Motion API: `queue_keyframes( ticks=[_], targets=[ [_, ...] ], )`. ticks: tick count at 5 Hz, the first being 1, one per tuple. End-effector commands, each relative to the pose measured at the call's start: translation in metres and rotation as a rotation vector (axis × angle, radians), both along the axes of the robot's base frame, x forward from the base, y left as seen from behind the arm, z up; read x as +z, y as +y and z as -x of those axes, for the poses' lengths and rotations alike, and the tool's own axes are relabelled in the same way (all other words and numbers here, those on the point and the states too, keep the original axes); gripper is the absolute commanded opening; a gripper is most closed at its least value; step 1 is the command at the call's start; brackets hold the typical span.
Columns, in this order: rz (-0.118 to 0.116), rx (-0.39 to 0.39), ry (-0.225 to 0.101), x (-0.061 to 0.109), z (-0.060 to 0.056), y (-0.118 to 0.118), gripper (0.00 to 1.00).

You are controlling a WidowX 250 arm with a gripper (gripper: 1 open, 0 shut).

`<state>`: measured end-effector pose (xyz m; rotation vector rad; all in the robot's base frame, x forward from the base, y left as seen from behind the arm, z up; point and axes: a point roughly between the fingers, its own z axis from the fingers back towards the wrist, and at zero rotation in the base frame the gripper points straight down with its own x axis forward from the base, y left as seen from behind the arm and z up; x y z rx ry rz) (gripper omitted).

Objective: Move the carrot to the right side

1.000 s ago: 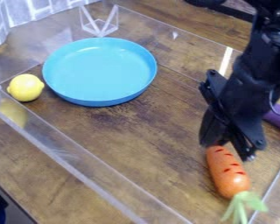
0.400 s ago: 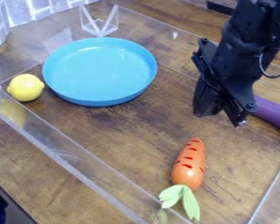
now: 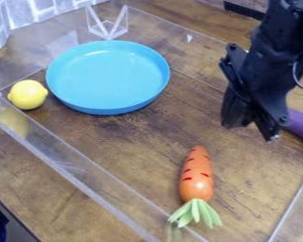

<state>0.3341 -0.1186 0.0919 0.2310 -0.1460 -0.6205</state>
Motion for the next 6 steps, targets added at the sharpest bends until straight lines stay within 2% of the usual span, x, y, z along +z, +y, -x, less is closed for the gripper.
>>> queue_keyframes(
  ticks=[1, 3, 4, 6],
  targets=[
    [0.040, 0.009, -0.082, 0.020, 0.001, -0.012, 0.00],
    [0.063, 0.085, -0.122, 0.011, -0.014, -0.025, 0.00],
    [0.066, 0.125, -0.143, 0.006, -0.023, -0.031, 0.00],
    [0.086, -0.035, -0.158, 0.007, -0.041, -0.031, 0.00]
  ],
)
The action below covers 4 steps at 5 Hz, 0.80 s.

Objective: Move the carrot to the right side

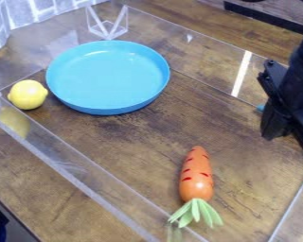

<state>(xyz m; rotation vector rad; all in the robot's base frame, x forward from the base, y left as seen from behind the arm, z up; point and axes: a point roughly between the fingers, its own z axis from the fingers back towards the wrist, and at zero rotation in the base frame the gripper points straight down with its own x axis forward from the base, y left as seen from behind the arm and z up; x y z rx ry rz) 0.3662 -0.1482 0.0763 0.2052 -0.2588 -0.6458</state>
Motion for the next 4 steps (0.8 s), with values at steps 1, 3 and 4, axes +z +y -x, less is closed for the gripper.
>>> queue_keyframes(
  ticks=[1, 3, 4],
  targets=[
    [0.030, 0.009, -0.059, 0.021, -0.004, -0.002, 0.00],
    [0.022, 0.030, -0.053, 0.017, -0.015, -0.012, 0.00],
    [0.014, 0.036, -0.049, 0.020, -0.017, -0.015, 0.00]
  ],
)
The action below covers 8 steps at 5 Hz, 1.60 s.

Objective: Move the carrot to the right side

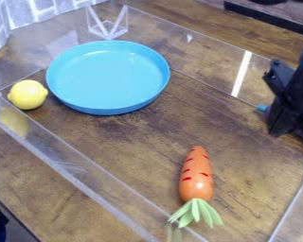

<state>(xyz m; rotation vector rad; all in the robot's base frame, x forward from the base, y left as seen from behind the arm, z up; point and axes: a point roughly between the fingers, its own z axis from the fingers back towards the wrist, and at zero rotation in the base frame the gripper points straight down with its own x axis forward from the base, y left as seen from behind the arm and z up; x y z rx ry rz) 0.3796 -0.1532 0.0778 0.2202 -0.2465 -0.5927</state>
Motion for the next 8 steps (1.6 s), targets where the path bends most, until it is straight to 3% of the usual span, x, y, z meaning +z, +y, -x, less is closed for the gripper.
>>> queue_keyframes(
  ticks=[1, 2, 3, 4, 5, 6, 7, 8],
  targets=[
    [0.014, -0.004, -0.057, 0.020, 0.005, -0.010, 0.00],
    [0.008, 0.010, -0.055, 0.018, 0.013, -0.011, 1.00],
    [0.005, -0.044, -0.056, 0.021, 0.014, 0.001, 0.00],
    [0.001, -0.103, -0.058, 0.033, 0.013, 0.014, 1.00],
    [-0.012, -0.090, -0.063, 0.050, 0.014, 0.026, 0.00],
    [-0.014, -0.103, -0.061, 0.042, 0.013, 0.013, 1.00],
    [-0.013, -0.114, -0.058, 0.028, 0.013, -0.002, 1.00],
    [-0.011, -0.175, -0.059, 0.024, 0.020, -0.003, 0.00]
  ],
)
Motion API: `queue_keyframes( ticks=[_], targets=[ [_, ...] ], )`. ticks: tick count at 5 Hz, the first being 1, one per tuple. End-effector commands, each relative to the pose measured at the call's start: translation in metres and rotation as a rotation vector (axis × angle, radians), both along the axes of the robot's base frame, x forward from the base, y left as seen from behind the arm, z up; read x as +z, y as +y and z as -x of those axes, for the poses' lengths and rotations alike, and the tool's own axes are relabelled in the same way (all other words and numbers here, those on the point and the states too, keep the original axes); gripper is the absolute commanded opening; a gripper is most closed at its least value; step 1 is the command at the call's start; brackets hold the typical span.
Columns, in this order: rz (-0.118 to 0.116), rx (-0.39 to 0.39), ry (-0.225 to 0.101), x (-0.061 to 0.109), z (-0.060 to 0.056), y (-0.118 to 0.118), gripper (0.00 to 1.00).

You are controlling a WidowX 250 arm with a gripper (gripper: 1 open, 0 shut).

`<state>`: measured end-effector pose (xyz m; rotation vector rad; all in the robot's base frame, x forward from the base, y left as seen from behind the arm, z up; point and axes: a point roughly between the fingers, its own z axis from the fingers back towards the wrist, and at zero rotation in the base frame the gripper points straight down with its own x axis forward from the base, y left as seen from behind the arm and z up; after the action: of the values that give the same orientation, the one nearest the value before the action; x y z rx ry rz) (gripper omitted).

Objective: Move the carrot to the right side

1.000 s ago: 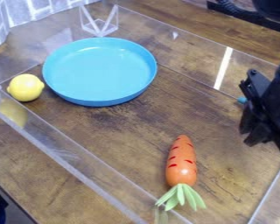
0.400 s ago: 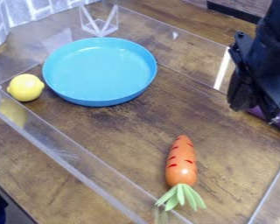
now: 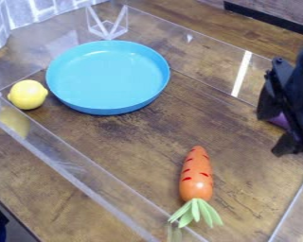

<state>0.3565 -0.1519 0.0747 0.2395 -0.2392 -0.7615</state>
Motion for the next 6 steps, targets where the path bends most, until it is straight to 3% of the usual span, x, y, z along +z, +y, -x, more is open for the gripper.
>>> queue_keyframes(
  ticks=[1, 2, 4, 6],
  targets=[
    [0.037, -0.074, -0.071, 0.025, 0.003, 0.003, 1.00],
    [0.021, -0.012, -0.076, 0.036, -0.001, 0.006, 1.00],
    [0.025, 0.138, -0.103, 0.017, -0.016, -0.009, 1.00],
    [0.051, 0.049, -0.112, 0.024, -0.011, -0.026, 1.00]
  ],
)
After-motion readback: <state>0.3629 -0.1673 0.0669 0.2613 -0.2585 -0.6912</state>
